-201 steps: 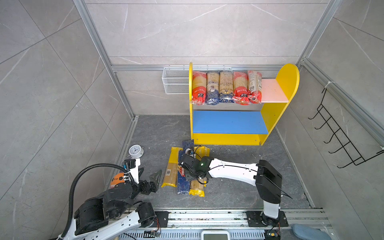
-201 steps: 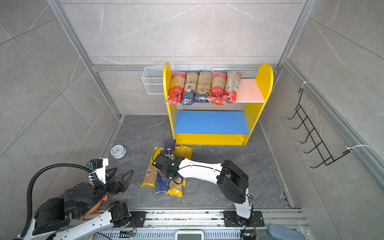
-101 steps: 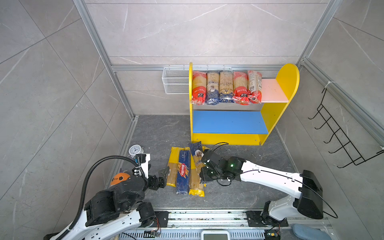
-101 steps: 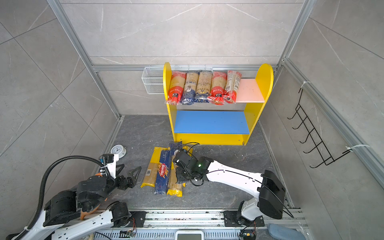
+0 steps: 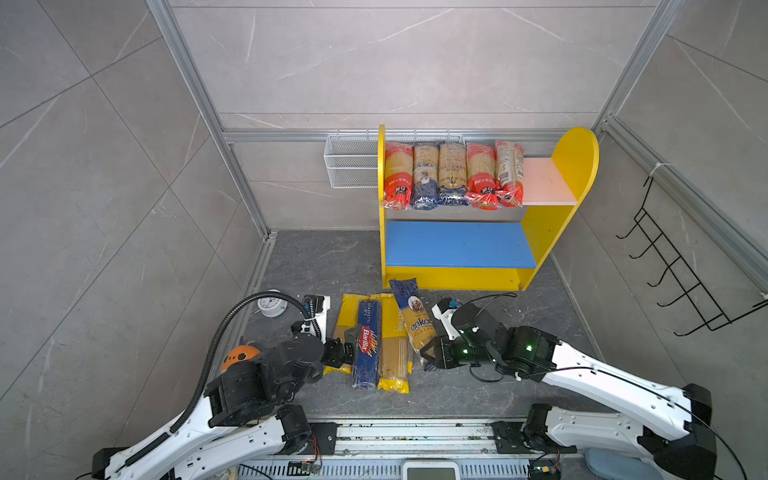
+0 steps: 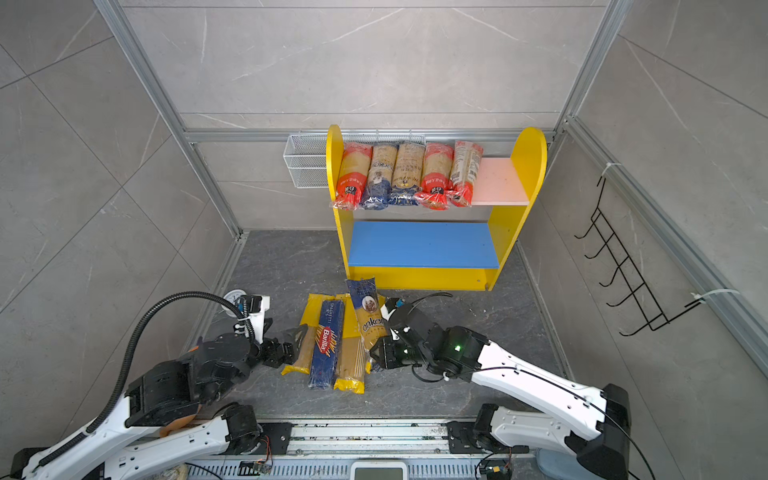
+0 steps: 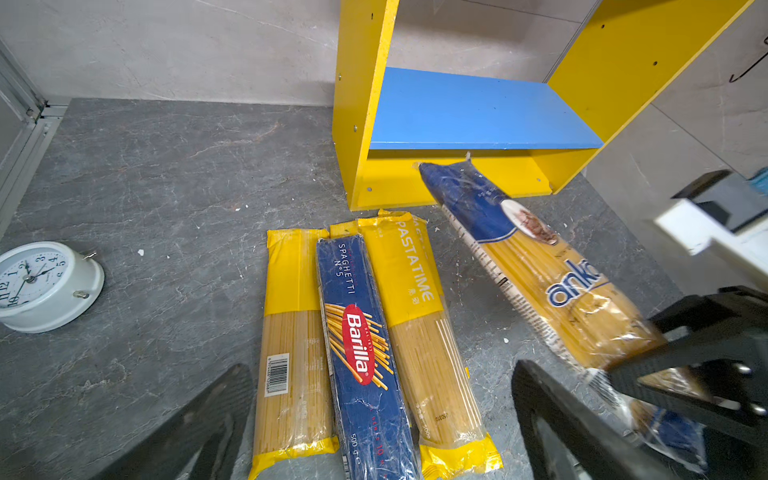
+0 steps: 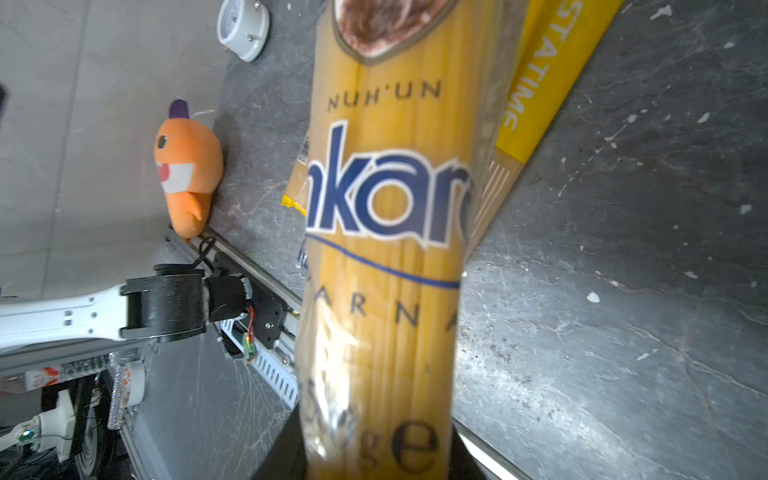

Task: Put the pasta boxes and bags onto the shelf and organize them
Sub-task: 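Grasp the blue Ankara packet with the right gripper and lift it, then carry the Ankara packet upright up toward the pink shelf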

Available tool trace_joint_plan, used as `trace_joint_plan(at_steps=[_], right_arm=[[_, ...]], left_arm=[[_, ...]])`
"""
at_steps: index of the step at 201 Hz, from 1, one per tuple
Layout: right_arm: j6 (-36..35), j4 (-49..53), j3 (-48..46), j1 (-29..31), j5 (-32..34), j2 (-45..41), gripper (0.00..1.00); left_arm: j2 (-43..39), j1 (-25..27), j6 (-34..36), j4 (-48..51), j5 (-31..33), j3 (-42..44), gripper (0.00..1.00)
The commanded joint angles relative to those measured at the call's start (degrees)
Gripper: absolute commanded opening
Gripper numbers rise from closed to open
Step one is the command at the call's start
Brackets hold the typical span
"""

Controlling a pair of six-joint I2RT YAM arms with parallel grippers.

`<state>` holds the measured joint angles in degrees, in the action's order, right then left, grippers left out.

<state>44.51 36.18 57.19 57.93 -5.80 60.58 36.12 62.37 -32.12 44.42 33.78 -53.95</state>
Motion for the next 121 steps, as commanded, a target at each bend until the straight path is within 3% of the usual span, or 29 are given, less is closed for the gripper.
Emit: trace_joint_plan(at_steps=[1, 70, 121], right_arm=[[-1.6, -5.5, 1.9, -0.5, 0.4, -6.8, 0.0], [-3.8, 5.8, 8.9, -0.6, 4.9, -18.8, 0.0], [-5.9, 11.0, 18.3, -0.6, 8.7, -20.8, 0.0]], left_arm=[[2.2, -0.1, 1.7, -3.9, -0.9, -3.4, 1.0], [7.7, -0.1, 2.0, -7.6, -2.3, -5.1, 1.0], [10.4, -0.1, 3.3, -9.5, -3.6, -7.1, 1.0]])
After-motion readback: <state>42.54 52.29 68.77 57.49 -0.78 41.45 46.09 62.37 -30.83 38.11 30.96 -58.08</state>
